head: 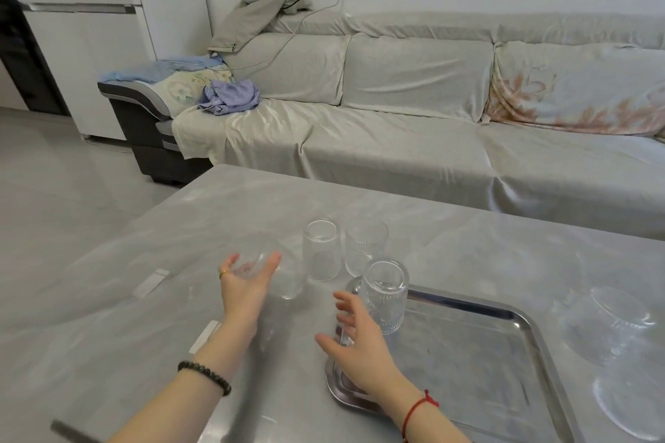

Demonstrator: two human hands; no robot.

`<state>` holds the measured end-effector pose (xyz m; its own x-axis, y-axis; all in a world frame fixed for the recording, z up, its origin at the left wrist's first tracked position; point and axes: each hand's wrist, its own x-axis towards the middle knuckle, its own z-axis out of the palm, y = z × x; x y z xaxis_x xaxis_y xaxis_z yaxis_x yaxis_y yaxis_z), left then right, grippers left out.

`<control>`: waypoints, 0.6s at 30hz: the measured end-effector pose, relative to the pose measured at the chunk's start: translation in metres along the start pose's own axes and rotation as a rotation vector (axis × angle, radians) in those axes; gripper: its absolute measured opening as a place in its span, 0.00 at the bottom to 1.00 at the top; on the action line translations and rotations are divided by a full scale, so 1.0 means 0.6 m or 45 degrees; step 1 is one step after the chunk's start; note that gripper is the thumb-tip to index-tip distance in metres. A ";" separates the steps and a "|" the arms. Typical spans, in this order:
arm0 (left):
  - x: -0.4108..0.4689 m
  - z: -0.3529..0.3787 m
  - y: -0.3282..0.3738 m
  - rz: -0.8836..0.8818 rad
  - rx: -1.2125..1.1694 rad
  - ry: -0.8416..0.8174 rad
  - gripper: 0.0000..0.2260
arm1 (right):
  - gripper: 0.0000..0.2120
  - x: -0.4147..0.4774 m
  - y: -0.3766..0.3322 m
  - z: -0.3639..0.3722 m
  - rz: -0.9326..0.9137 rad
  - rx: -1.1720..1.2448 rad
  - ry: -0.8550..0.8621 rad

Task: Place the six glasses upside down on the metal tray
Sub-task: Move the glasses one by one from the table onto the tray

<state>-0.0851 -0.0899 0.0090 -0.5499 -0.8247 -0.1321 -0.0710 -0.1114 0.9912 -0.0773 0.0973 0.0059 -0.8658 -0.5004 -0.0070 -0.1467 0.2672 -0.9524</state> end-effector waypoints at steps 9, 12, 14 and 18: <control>-0.192 0.000 0.006 -0.563 -0.532 -0.745 0.25 | 0.31 -0.055 -0.016 -0.010 -0.016 0.601 0.175; -0.226 0.016 0.004 -0.632 -0.338 -0.896 0.27 | 0.29 -0.079 -0.014 -0.047 -0.075 0.564 0.328; -0.244 0.031 0.005 -0.594 -0.135 -0.947 0.24 | 0.27 -0.091 -0.008 -0.083 -0.101 0.534 0.348; -0.257 0.055 -0.008 -0.093 0.312 -0.843 0.15 | 0.28 -0.107 0.006 -0.158 -0.080 0.315 0.393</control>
<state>-0.0273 0.0559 0.0244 -0.9215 -0.3006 -0.2461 -0.2695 0.0382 0.9622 -0.0678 0.2084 0.0315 -0.9674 -0.2285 0.1093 -0.1166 0.0189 -0.9930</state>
